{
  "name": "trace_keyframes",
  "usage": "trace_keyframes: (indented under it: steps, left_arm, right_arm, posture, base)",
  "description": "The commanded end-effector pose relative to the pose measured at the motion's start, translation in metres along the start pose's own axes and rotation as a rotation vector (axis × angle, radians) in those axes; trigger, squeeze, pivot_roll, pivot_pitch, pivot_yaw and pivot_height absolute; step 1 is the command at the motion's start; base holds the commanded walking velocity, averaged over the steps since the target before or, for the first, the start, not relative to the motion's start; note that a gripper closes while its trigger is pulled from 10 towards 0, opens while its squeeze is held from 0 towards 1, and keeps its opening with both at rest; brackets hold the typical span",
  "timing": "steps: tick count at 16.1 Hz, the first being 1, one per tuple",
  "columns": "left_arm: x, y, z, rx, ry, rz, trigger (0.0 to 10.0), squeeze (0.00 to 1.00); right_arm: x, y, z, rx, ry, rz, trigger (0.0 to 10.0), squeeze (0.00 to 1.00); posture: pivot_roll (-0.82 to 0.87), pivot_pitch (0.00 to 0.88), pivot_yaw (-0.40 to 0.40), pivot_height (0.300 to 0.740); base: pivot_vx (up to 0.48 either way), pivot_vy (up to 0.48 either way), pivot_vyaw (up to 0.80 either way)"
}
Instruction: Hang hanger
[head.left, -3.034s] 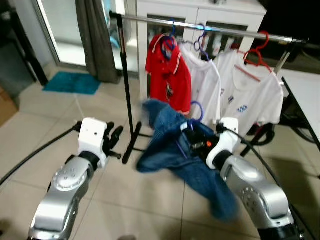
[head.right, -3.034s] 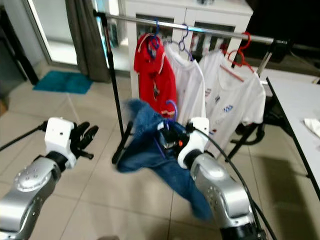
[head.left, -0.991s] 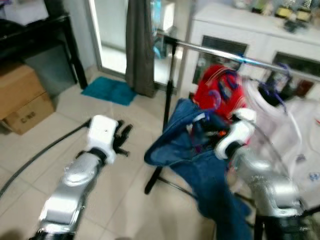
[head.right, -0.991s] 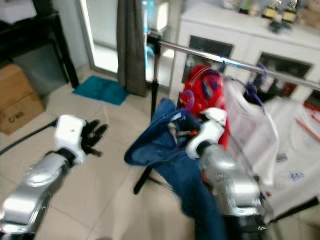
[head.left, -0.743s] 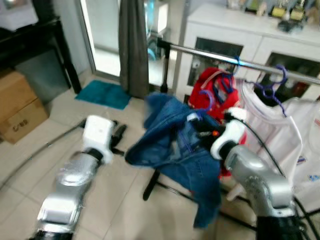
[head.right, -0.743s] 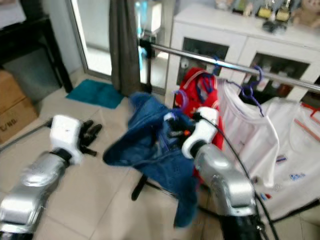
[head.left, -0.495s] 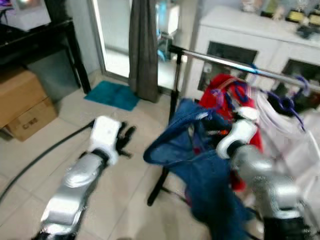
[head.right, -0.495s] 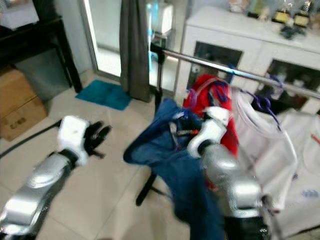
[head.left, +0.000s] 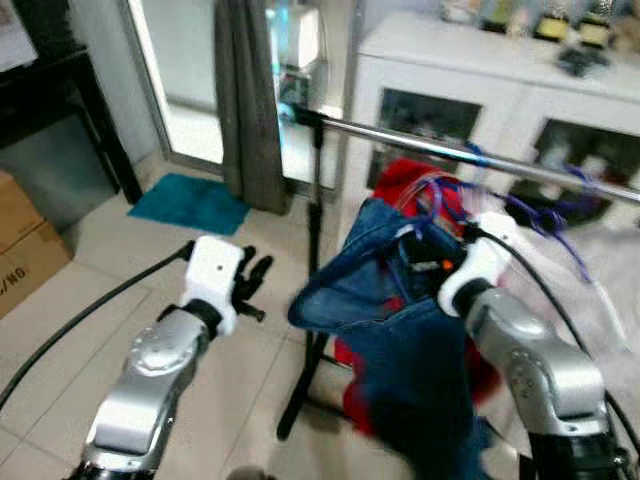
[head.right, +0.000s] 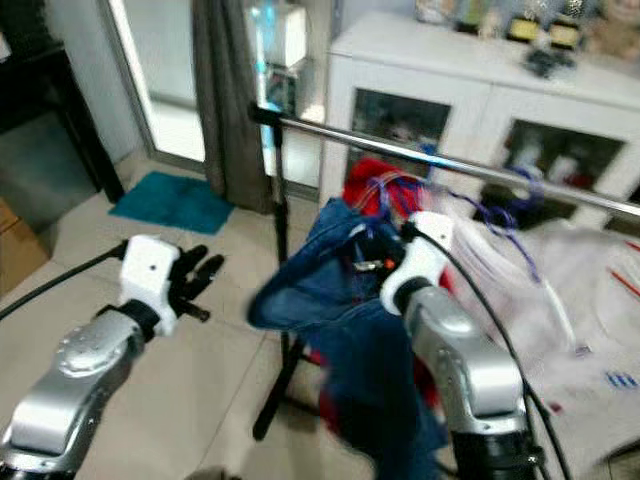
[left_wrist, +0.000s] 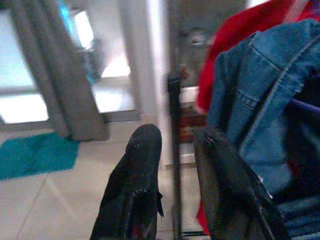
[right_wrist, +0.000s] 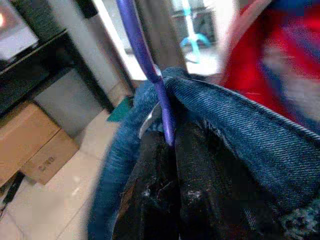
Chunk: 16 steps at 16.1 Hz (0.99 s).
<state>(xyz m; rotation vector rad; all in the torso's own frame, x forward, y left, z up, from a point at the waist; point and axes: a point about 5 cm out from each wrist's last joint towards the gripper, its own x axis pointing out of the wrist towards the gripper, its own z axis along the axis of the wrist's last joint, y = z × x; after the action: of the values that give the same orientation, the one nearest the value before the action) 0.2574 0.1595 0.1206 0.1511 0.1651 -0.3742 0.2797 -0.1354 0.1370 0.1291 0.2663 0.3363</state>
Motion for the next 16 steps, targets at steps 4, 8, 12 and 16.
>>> trace_keyframes:
  steps: [4, 8, 12, 16]
  left_arm:
    - [0.003, -0.011, 0.014, 0.004, -0.072, -0.07, 10.0, 0.0]
    - [-0.004, -0.015, 0.022, 0.061, -0.098, -0.205, 10.0, 0.0]
    - [-0.006, -0.015, 0.027, 0.1, -0.088, -0.288, 10.0, 0.0]
    - [-0.008, -0.014, 0.028, 0.126, -0.078, -0.309, 10.0, 0.0]
  right_arm:
    - [-0.003, 0.006, 0.026, -0.062, -0.105, 0.026, 10.0, 0.0]
    - [0.004, 0.014, 0.042, -0.055, -0.174, 0.035, 10.0, 0.0]
    - [0.022, 0.016, 0.052, -0.098, -0.152, 0.002, 10.0, 0.0]
    - [0.049, 0.018, 0.05, -0.069, -0.039, -0.064, 10.0, 0.0]
  posture:
    - [0.03, 0.0, -0.053, 0.74]
    - [0.05, 0.0, -0.086, 0.74]
    - [0.06, 0.0, -0.081, 0.74]
    - [0.07, 0.0, -0.09, 0.74]
  base:
    - [0.174, 0.0, 0.0]
    - [0.0, 0.0, 0.0]
    - [0.0, 0.0, 0.0]
    - [0.0, 0.0, 0.0]
